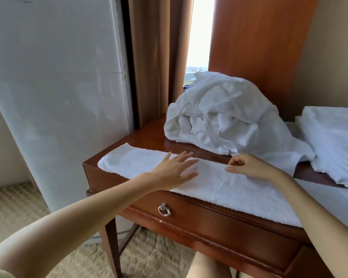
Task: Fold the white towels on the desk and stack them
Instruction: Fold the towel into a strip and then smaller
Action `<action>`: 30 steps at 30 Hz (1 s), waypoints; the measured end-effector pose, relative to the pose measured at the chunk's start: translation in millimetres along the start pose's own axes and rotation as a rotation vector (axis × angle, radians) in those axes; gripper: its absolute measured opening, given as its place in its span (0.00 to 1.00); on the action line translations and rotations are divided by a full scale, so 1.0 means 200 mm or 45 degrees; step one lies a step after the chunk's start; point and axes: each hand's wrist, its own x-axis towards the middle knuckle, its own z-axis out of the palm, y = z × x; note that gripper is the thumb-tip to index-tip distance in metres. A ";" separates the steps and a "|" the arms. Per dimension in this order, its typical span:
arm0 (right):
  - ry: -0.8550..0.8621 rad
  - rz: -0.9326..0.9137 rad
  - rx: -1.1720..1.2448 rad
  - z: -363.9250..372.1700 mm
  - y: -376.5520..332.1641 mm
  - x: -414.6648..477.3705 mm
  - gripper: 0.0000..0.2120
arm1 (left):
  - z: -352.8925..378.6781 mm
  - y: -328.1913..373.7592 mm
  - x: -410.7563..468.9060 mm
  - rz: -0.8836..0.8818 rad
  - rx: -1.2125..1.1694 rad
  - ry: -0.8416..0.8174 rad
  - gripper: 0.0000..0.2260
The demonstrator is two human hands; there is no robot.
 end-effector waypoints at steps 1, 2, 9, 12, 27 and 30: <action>0.014 -0.009 0.006 -0.02 0.02 -0.01 0.06 | 0.02 0.02 0.01 0.008 0.000 -0.041 0.28; 0.073 -0.017 0.017 -0.03 0.03 -0.02 0.06 | 0.04 0.03 0.01 -0.010 -0.018 -0.078 0.28; 0.453 0.085 -0.150 0.06 0.06 0.00 0.11 | 0.07 0.03 0.00 -0.147 -0.101 -0.095 0.27; 0.343 0.054 -0.145 0.03 0.09 -0.05 0.08 | 0.06 0.04 0.02 -0.211 -0.106 -0.145 0.28; 0.626 0.425 -0.155 -0.45 0.59 -0.83 0.05 | 0.15 0.80 0.31 0.667 -0.104 -0.208 0.24; 0.729 0.499 -0.255 -0.51 0.65 -0.92 0.07 | 0.13 0.81 0.32 0.659 -0.219 -0.284 0.24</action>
